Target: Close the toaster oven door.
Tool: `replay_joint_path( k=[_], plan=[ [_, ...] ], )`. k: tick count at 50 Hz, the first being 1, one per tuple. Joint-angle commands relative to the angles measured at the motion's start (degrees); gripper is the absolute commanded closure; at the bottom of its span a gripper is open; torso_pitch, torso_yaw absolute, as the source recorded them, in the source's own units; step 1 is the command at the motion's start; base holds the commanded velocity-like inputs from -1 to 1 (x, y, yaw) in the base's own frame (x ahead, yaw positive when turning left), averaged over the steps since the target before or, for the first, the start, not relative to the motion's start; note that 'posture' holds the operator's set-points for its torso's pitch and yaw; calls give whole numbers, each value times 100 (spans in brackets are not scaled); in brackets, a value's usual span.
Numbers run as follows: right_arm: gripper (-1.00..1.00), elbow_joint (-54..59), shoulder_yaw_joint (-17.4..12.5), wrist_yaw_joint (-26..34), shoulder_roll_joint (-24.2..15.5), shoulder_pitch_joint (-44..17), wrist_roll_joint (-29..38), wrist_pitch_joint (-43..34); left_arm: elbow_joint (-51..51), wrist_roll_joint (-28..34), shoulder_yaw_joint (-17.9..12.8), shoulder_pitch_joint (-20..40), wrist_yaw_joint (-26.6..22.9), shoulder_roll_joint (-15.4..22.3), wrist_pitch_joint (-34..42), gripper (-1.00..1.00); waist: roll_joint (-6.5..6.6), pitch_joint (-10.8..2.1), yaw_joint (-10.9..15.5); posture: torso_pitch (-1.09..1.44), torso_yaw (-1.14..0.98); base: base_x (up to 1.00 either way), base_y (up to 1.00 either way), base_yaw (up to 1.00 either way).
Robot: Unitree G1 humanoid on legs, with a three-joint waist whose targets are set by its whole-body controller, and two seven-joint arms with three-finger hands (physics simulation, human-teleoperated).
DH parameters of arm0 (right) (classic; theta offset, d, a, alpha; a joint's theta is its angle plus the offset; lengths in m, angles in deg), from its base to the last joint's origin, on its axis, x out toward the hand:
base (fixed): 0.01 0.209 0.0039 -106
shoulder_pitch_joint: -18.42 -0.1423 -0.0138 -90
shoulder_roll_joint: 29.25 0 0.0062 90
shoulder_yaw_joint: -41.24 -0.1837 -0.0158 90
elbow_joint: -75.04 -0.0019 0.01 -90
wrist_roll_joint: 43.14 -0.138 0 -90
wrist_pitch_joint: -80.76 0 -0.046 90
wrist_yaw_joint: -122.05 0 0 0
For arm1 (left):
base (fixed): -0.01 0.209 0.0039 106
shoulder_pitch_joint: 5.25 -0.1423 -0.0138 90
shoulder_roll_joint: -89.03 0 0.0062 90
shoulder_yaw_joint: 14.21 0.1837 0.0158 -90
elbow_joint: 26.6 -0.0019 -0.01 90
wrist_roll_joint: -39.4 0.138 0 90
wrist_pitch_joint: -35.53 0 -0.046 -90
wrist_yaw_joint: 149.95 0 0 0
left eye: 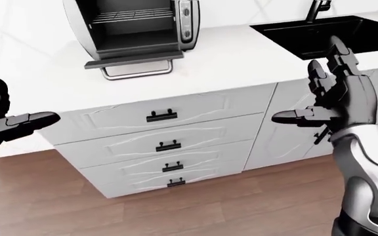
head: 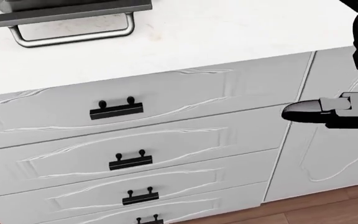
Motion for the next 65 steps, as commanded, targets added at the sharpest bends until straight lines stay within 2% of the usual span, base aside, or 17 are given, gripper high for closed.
replay_joint_path(
  k=[1, 3, 5, 12, 15, 16, 19, 23, 28, 30, 41, 43, 45, 50, 52, 54, 65],
  plan=[
    [-100, -162, 5, -10, -49, -159, -57, 82, 91, -29, -88, 90, 25, 118, -106, -100, 65, -102, 9, 0, 0, 19, 21, 0],
    [-100, -166, -5, -23, -60, -171, -76, 73, 93, -54, -92, 91, 47, 122, -85, -100, 291, -251, -28, 0, 0, 18, 24, 0],
    [-100, -181, -15, -44, -79, -197, -100, 36, 66, -83, -112, 104, 60, 148, -65, -100, 246, -74, 44, 0, 0, 18, 24, 0],
    [-100, -292, -51, -134, -122, -279, -246, -130, 23, -139, -151, 95, 82, 205, -83, -100, -221, -34, 135, 0, 0, 18, 25, 0],
    [-100, -278, -39, -140, -132, -256, -252, -88, 25, -146, -160, 87, 92, 222, -89, -100, -616, -132, 156, 0, 0, 18, 27, 0],
    [-100, -271, -42, -154, -129, -255, -254, -75, 32, -155, -163, 86, 95, 225, -84, -100, -361, -99, 86, 0, 0, 19, 27, 0],
    [-100, -297, -53, -171, -142, -269, -302, -117, 13, -135, -144, 84, 97, 222, -113, -100, -491, -149, 67, 0, 0, 18, 27, 0],
    [-100, -257, -58, -177, -178, -280, -312, -85, 82, -175, -169, 100, 119, 247, -53, -100, -305, -71, 39, 0, 0, 18, 27, 0],
    [-100, -247, -64, -179, -195, -289, -320, -83, 114, -219, -193, 108, 134, 273, -11, -100, 333, -250, -27, 0, 0, 18, 27, 0],
    [-100, -244, -63, -184, -196, -293, -324, -85, 98, -223, -199, 111, 128, 287, -14, -100, 264, -63, 37, 0, 0, 18, 27, 0],
    [-100, -261, -55, -182, -203, -286, -318, -99, 69, -202, -194, 101, 111, 293, -53, -100, -541, -103, 159, 0, 0, 18, 26, 0],
    [-100, -263, -53, -179, -205, -286, -316, -101, 58, -196, -191, 97, 106, 290, -62, -100, -388, -95, 100, 0, 0, 18, 22, 0],
    [-100, -260, -40, -165, -202, -272, -294, -88, 72, -210, -199, 101, 114, 298, -38, -100, -462, -114, 89, 0, 0, 18, 11, 0],
    [-100, -249, -58, -166, -220, -315, -297, -113, 65, -212, -195, 110, 117, 305, -37, -100, -21, -20, 14, 0, 0, 18, 5, 0],
    [-100, -247, -69, -175, -213, -324, -316, -124, 76, -234, -202, 119, 130, 311, -8, -100, 264, -174, -9, 0, 0, 18, 2, 0],
    [-100, -245, -79, -183, -226, -341, -328, -136, 77, -238, -198, 125, 137, 317, -4, -100, 264, -64, 40, 0, 0, 18, 3, 0],
    [-100, -250, -96, -200, -250, -328, -361, -131, 97, -248, -205, 117, 143, 321, 3, -100, -424, -127, 191, 0, 0, 18, 2, 0]
  ],
)
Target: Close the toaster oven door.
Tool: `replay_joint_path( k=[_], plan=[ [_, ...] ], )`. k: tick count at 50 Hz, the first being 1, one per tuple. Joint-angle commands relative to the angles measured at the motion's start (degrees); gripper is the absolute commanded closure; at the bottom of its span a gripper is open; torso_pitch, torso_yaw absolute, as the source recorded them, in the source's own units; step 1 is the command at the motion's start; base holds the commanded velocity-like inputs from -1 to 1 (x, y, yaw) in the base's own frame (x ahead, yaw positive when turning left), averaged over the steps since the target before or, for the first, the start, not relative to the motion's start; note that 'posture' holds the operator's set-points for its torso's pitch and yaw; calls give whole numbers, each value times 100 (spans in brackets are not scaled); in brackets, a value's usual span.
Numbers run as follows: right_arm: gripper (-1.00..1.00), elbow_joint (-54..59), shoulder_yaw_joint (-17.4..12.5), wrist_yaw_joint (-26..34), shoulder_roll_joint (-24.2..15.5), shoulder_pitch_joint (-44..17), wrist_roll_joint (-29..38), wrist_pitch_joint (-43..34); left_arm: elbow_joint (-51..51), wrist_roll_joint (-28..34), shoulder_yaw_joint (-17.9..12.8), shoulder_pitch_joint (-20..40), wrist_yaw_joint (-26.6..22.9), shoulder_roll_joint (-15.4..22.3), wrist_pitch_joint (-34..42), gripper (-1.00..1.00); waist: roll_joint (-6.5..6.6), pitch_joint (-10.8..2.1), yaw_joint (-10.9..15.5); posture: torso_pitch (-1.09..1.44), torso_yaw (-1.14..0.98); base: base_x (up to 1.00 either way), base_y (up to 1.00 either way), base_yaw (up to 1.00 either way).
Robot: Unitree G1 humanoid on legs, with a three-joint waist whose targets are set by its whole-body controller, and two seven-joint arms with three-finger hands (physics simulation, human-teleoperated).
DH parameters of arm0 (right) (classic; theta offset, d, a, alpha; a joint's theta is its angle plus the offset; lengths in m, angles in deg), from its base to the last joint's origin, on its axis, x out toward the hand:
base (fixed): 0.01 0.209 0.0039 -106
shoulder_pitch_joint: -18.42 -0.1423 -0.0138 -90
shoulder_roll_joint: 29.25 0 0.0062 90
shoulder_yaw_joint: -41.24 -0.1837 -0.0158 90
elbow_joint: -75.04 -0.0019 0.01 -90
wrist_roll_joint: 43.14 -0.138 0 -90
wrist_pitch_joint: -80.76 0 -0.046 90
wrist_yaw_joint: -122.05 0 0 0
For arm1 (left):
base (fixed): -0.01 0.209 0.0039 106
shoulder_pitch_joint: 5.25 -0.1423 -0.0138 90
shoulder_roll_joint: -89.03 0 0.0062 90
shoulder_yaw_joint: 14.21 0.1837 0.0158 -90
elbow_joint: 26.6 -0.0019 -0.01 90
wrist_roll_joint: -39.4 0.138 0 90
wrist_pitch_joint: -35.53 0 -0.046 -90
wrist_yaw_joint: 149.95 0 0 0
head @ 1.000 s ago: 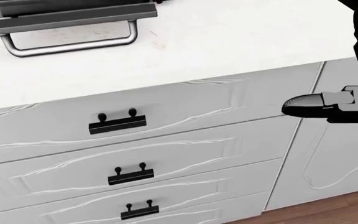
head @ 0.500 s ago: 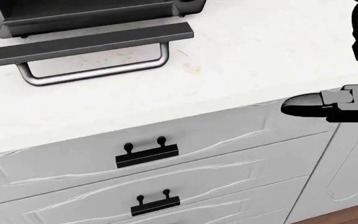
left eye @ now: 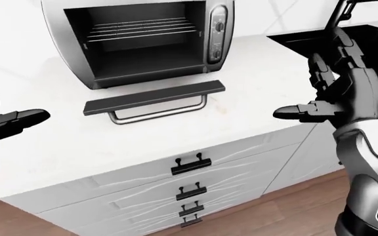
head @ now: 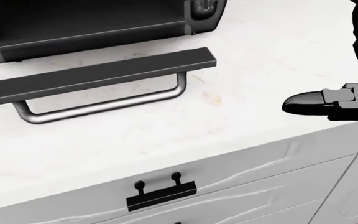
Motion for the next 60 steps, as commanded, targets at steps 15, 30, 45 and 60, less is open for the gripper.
replay_joint_path(
  k=[15, 30, 45, 60],
  plan=[
    [-100, -107, -91, -51, -84, -113, 5, 124, 132, -42, -56, 122, -34, 131, -158, -100, 623, -52, -118, 0, 0, 18, 2, 0],
    [-100, 50, -34, -22, -99, -132, 301, 396, 103, -68, -62, 128, -21, 164, -159, -100, 181, -77, -12, 0, 0, 11, 2, 0],
    [-100, 546, -401, -868, -266, -482, -537, 228, 40, -71, -95, 145, -24, 241, -184, -100, 320, -53, -108, 0, 0, 0, 0, 0],
    [-100, 421, -334, -959, -518, -329, -792, 285, -81, -5, -88, 118, -66, 223, -269, -100, 224, 17, 95, 0, 0, 0, 0, 56]
  ],
)
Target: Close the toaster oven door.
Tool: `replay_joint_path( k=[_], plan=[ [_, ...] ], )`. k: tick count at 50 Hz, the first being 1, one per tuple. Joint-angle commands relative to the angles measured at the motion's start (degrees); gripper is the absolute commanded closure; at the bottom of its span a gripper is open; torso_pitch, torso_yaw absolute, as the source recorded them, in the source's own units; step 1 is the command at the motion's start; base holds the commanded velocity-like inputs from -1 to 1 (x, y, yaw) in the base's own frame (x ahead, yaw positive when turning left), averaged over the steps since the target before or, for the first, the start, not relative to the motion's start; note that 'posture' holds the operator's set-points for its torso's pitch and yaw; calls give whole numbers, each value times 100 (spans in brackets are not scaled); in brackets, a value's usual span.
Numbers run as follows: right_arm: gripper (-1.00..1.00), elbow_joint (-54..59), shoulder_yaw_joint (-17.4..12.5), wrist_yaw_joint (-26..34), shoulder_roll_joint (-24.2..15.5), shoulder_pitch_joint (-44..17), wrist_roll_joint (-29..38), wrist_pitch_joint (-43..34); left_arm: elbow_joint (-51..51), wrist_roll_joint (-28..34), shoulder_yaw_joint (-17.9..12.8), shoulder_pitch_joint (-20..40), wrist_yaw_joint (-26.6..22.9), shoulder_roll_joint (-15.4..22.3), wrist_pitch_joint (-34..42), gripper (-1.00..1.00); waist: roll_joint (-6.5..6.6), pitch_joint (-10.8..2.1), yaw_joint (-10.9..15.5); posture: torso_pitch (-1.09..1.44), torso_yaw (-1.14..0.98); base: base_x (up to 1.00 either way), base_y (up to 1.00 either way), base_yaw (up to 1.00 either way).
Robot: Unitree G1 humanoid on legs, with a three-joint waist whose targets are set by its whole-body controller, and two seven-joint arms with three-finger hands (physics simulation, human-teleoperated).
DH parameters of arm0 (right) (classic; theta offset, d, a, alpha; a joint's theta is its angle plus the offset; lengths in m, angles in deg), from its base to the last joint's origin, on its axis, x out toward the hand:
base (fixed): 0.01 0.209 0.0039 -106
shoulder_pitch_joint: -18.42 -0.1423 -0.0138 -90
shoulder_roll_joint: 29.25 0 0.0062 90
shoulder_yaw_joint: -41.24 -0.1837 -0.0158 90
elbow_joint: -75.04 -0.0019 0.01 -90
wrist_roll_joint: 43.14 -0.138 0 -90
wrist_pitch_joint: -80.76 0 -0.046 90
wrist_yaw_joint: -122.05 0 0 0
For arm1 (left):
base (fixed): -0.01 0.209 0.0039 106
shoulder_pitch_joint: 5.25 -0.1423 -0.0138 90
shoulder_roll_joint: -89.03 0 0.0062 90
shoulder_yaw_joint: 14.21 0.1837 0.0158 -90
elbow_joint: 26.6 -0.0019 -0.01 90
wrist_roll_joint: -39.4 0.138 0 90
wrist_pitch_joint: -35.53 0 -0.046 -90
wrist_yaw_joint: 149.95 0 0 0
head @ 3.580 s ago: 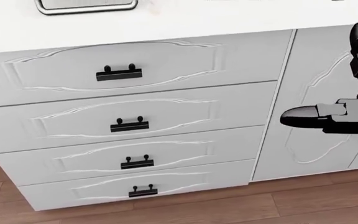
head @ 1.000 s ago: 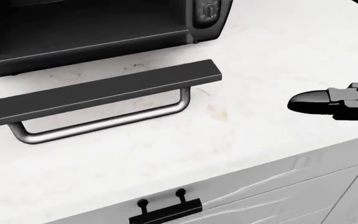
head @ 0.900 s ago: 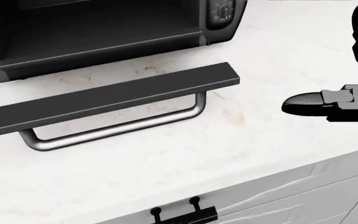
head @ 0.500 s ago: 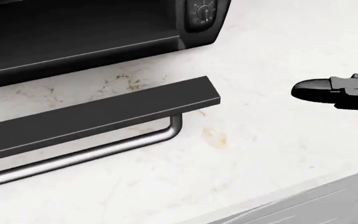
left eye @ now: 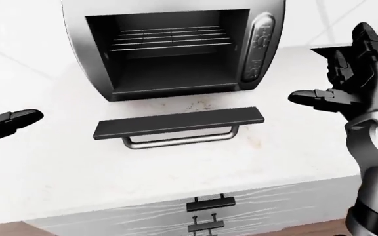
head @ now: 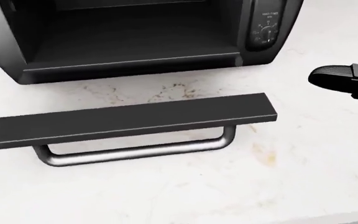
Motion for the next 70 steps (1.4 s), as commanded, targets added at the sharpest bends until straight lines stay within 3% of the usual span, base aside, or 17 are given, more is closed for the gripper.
replay_joint_path(
  k=[1, 4, 5, 6, 8, 9, 10, 13, 16, 18, 19, 23, 29, 34, 36, 43, 70],
  plan=[
    [-100, -158, -75, 42, -90, -122, 27, 119, 244, -51, -10, 138, -34, 124, -147, -100, 9, -81, -31, 0, 0, 0, 0, 100],
    [-100, -159, -81, 55, -90, -143, 54, 109, 233, -41, -6, 138, -36, 124, -160, -100, -427, -26, -59, 0, 0, 0, 0, 100],
    [-100, -142, -83, 57, -90, -149, 75, 123, 233, -44, -7, 141, -34, 125, -157, -100, -216, -71, -112, 0, 0, 0, 0, 100],
    [-100, -22, -88, -115, -67, -214, 204, 165, 238, -49, -6, 147, -30, 131, -149, -100, -289, -65, -52, 0, 0, 0, 0, 100],
    [-100, 105, -54, -125, -99, -206, 291, 123, 234, -45, 1, 148, -28, 128, -155, -100, -213, -141, -228, 0, 0, 0, 27, 50],
    [-100, 175, -37, -125, -99, -190, 369, 151, 231, -39, 5, 146, -31, 126, -160, -100, -361, -56, -112, 0, 0, 0, 0, 0],
    [-100, 192, -34, -126, -93, -195, 400, 133, 231, -39, 5, 149, -31, 128, -158, -100, -215, -80, -150, 0, 0, 0, 0, 0],
    [-100, 317, -118, -386, -30, -350, 311, -89, 231, -45, -5, 158, -27, 140, -151, -100, -10, 37, -222, 0, 0, 0, 0, 0],
    [-100, 527, 7, -615, -135, -438, 666, -20, 224, -32, -7, 157, -27, 148, -170, -100, 470, -72, -346, 0, 0, 0, 0, 0],
    [-100, 500, -222, -764, -64, -593, 338, -381, 209, -17, -21, 166, -7, 153, -207, -100, 357, 23, -327, 0, 0, 0, 0, 0],
    [-100, 476, -244, -824, -82, -601, 249, -314, 209, -33, -29, 166, -4, 152, -211, -100, 341, -25, -324, 0, 0, 0, 0, 0],
    [-100, 552, -106, -878, -270, -562, 362, 107, 160, 58, -25, 154, -2, 161, -401, -100, 156, -32, -269, 0, 0, 0, 0, 0],
    [-100, 683, -82, -654, -400, -596, 617, 404, 119, 315, 49, 251, 217, 153, -547, -100, 143, -72, -214, 0, 0, 0, 0, 0],
    [-100, 589, -109, -395, -428, -482, 395, 198, 109, 255, -3, 299, 396, 220, -573, -100, 124, -112, -207, 0, 0, 0, 0, 0],
    [-100, 597, -3, -204, -455, -375, 628, 366, 75, 496, 73, 168, 206, 236, -933, -100, 130, -118, -210, 0, 0, 0, 0, 0],
    [-100, 878, -7, 104, -334, -330, 1269, 640, 126, 327, -22, 152, 18, 171, -504, -100, 176, -166, -213, 0, 0, 0, 0, 0],
    [-100, 1626, 5, 815, -110, 111, 2281, 1718, 101, 295, -72, 143, -43, 205, -355, -100, 185, -158, -261, 0, 0, 0, 0, 0]
  ],
)
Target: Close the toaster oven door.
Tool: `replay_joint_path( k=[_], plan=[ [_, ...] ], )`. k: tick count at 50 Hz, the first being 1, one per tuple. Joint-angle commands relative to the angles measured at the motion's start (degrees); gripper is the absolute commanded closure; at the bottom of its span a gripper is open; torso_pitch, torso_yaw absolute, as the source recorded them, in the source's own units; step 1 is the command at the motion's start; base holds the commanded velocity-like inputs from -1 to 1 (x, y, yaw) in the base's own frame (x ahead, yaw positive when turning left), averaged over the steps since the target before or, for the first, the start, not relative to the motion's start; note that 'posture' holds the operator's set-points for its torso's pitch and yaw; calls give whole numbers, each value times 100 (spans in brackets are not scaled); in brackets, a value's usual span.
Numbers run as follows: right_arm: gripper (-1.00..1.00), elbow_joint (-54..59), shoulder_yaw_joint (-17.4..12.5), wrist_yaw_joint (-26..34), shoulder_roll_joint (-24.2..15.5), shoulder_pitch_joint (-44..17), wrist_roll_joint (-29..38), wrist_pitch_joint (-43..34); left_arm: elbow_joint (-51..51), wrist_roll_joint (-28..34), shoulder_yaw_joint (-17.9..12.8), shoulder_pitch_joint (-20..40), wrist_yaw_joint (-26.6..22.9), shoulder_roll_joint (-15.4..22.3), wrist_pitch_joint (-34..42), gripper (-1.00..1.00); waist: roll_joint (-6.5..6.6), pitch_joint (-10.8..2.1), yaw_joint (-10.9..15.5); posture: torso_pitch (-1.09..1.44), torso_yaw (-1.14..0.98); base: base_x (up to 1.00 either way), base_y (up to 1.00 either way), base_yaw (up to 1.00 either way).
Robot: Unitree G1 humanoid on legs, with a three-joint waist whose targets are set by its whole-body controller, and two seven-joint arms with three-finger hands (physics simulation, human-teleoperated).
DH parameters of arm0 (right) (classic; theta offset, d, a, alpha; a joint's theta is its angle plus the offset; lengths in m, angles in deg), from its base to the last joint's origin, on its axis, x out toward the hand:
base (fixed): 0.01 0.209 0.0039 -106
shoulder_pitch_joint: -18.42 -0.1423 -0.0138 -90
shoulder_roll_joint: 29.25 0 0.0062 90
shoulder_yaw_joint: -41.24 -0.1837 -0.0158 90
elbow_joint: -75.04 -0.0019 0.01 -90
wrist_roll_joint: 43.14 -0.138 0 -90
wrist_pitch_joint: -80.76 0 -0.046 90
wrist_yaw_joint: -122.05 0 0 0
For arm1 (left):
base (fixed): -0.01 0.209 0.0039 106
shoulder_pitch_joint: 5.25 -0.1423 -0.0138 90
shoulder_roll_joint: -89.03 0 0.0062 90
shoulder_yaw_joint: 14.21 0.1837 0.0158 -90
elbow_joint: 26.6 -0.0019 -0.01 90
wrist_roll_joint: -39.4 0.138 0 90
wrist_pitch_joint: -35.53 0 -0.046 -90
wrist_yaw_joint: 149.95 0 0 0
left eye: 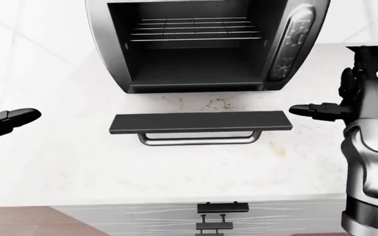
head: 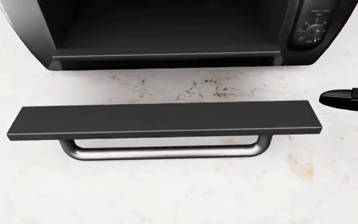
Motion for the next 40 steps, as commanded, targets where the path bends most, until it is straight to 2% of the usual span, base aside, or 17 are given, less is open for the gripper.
replay_joint_path(
  k=[1, 21, 40],
  plan=[
    [-100, -81, -76, 28, -87, -131, 78, 318, 176, -2, -99, 116, 13, 142, -170, -100, 16, -124, -1, 0, 0, 0, 0, 0],
    [-100, -337, -38, 499, 22, 78, 441, 212, 198, -97, -94, 134, 68, 170, -57, -100, 23, -107, 0, 0, 0, 0, 0, 0],
    [-100, -181, -2, 517, 49, 80, 609, 391, 223, -94, -108, 123, 37, 165, -6, -100, 30, -133, 8, 0, 0, 0, 0, 0]
  ],
)
